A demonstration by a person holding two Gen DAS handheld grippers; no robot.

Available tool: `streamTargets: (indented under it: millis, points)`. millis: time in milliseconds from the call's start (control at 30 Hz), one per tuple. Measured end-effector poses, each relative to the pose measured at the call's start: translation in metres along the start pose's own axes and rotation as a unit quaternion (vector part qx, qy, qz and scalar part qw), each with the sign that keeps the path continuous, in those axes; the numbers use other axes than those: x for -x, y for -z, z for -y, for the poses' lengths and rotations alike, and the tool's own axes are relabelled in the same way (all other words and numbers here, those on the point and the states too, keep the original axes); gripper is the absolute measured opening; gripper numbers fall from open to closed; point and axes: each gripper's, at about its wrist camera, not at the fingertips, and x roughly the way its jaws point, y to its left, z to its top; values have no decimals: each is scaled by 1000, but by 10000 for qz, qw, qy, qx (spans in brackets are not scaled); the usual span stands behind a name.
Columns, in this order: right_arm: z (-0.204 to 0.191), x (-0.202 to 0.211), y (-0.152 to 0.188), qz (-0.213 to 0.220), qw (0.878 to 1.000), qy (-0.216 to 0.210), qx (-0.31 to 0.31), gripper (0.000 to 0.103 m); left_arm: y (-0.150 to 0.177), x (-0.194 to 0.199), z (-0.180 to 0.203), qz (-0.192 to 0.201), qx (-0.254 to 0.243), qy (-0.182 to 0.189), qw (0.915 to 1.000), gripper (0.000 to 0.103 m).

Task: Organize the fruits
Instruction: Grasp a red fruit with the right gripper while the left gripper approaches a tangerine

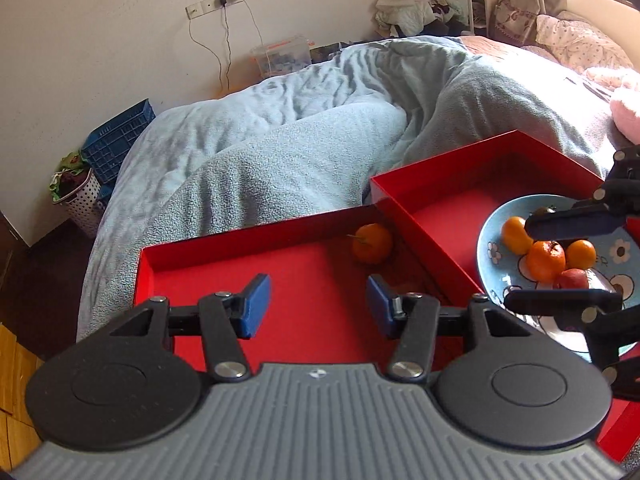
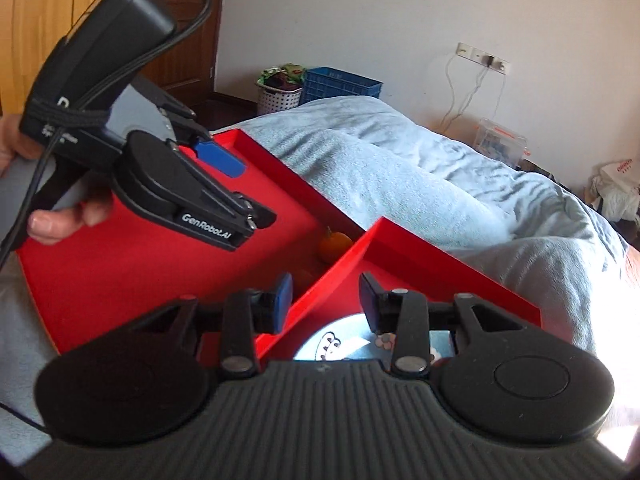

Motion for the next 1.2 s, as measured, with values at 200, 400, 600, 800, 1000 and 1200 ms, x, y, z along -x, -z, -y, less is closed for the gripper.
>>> streamTargets:
  millis: [200, 400, 600, 800, 1000, 1200]
  points:
    - [-26, -62, -25, -772, 9908, -415, 1034, 40, 9, -10, -30, -78, 293, -37, 9995, 60]
    - [-42, -115, -30, -1599, 9659, -197, 2028, 40, 18, -19, -48, -112, 533, 37, 9985, 60]
    - [-44, -142, -29, -2040, 9496, -221, 2371, 40, 22, -24, -54, -106, 602, 75, 9981, 60]
    - [-35, -134, -25, -1802, 9604, -307, 2104, 33, 20, -25, -57, -127, 599, 49, 9981, 60]
    - [-37, -112, -18, -1270, 9763, -289, 1727, 33, 13, -26, -46, -161, 401, 25, 9991, 60]
    - [-33, -50, -10, -473, 9934, -196, 1024, 33, -4, -29, -26, -147, -51, 71, 9999, 60]
